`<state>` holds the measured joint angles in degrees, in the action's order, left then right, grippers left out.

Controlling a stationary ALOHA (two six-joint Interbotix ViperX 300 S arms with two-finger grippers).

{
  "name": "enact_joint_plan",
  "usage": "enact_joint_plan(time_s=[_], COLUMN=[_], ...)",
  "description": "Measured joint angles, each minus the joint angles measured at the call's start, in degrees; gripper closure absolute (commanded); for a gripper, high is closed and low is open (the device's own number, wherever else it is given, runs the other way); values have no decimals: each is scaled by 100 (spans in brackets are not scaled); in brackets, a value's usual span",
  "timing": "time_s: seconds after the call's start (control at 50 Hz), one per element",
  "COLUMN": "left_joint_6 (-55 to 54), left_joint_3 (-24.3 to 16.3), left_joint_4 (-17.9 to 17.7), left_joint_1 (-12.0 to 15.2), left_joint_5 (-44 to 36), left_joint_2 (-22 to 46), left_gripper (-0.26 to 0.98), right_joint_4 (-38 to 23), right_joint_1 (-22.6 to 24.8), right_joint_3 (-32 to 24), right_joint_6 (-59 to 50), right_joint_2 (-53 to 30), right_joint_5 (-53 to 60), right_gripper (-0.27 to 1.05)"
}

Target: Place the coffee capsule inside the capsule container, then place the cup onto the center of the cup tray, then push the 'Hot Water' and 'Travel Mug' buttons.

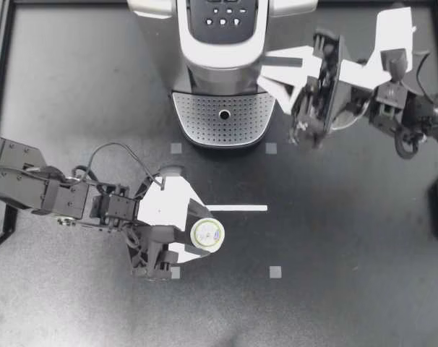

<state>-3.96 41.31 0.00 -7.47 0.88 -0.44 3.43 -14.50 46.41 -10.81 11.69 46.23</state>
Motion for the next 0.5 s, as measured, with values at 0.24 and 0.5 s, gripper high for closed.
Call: enact_joint_plan(time_s=[0.24, 0.5], left_joint_6=[0, 0], left_joint_3=[0, 0], left_joint_4=[0, 0], left_joint_1=[-9, -9], left_joint_5=[0, 0], left_joint_2=[9, 0], left_gripper=[27, 27], right_joint_4=[0, -9], right_joint_1=[-202, -422], right_joint_3=[-255, -404], right_joint_6=[0, 9], right_joint_2=[35, -53], right_joint_5=[88, 97], right_gripper=[73, 73])
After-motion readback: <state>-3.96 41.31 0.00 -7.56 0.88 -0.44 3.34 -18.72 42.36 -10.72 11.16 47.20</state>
